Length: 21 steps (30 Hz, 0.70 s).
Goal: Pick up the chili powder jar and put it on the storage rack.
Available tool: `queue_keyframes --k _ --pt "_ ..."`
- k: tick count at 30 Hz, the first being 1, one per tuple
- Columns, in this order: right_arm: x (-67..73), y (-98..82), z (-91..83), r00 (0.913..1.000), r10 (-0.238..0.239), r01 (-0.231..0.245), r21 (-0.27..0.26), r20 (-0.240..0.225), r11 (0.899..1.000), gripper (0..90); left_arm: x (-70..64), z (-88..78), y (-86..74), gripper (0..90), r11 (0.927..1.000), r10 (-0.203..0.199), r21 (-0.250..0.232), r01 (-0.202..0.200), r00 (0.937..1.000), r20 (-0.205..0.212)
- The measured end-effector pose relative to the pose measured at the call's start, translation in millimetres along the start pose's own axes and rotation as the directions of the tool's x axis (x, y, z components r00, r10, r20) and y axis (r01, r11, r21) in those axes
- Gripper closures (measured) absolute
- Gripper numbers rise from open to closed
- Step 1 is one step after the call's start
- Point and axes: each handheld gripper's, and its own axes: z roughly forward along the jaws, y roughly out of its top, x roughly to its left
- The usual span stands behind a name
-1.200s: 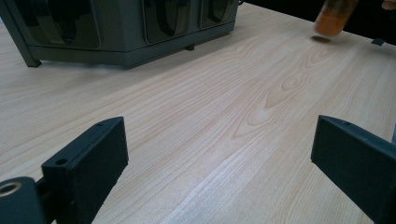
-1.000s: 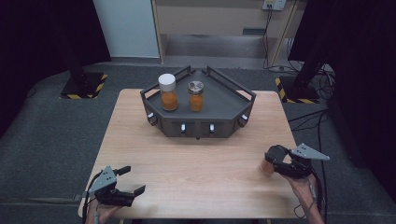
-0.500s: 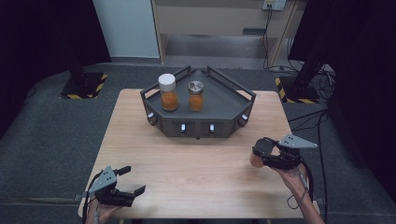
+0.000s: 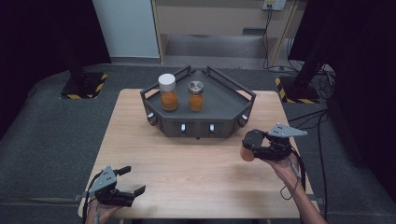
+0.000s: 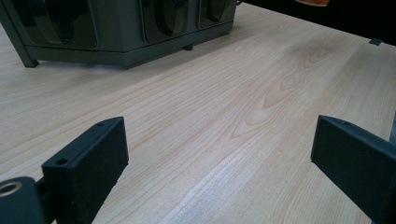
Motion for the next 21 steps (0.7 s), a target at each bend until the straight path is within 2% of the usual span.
queue_keyframes --k 12,21 --pt "4.7 30.5 11.7 0.9992 -0.031 0.031 0.013 -0.026 0.999 34.7 0.3 0.0 0.0 3.2 1.0000 -0.001 0.000 0.001 1.0000 0.002" --pt "4.0 50.5 19.2 0.9990 -0.030 0.031 0.007 -0.032 1.000 34.7 0.4 -0.3 -0.2 3.3 1.0000 -0.001 -0.001 0.001 1.0000 0.001"
